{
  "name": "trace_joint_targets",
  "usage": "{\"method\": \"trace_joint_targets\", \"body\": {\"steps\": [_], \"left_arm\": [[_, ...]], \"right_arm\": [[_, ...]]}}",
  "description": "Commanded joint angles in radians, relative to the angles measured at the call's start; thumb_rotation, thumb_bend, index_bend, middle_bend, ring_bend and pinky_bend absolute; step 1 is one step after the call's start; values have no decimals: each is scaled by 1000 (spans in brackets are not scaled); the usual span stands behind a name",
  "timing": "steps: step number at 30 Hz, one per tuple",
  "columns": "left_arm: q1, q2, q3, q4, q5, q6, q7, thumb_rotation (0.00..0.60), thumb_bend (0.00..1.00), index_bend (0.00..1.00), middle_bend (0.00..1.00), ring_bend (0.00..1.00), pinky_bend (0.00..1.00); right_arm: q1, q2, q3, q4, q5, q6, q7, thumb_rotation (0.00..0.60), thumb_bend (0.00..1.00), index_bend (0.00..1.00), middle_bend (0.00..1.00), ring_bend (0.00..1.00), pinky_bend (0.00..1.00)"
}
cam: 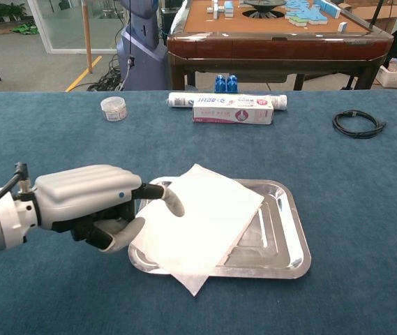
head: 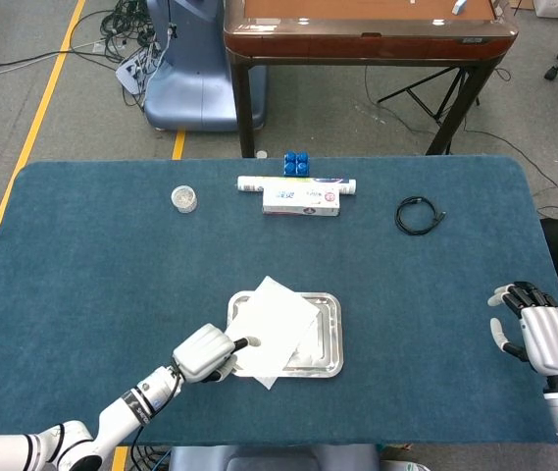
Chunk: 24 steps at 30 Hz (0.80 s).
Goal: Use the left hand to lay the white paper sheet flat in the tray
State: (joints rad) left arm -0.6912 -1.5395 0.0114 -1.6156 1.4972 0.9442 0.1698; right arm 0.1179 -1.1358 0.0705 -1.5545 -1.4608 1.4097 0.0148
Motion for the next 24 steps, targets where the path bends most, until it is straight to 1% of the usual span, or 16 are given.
{"method": "trace_joint_targets", "body": {"steps": [1, 5, 12, 18, 24], "left_arm": [[-25, -13, -45, -47, -98, -50, 104, 600, 691, 233, 1000, 1000, 1000], [-43, -36, -78, -68, -182, -64, 185, 600, 692, 224, 1000, 1000, 1000], [-74, -79, -113, -70, -315, -67, 296, 600, 692, 212, 1000, 1000, 1000], [-100, -122, -136, -49, -421, -46, 375, 600, 692, 210, 1000, 1000, 1000], [-131, -158, -144, -22, -532, -16, 477, 600, 692, 205, 1000, 1000, 1000]], "right_arm": [[-1, 2, 1, 0, 0, 1, 3, 600, 451, 414, 334, 193, 289], [-2, 4, 1, -1, 1, 3, 8, 600, 451, 414, 334, 193, 289], [-3, 7, 2, -1, 1, 4, 13, 600, 452, 414, 334, 193, 289], [-4, 10, 2, -3, 3, 4, 17, 600, 452, 414, 334, 193, 289], [-6, 13, 3, -4, 2, 7, 22, 600, 451, 414, 334, 193, 289]]}}
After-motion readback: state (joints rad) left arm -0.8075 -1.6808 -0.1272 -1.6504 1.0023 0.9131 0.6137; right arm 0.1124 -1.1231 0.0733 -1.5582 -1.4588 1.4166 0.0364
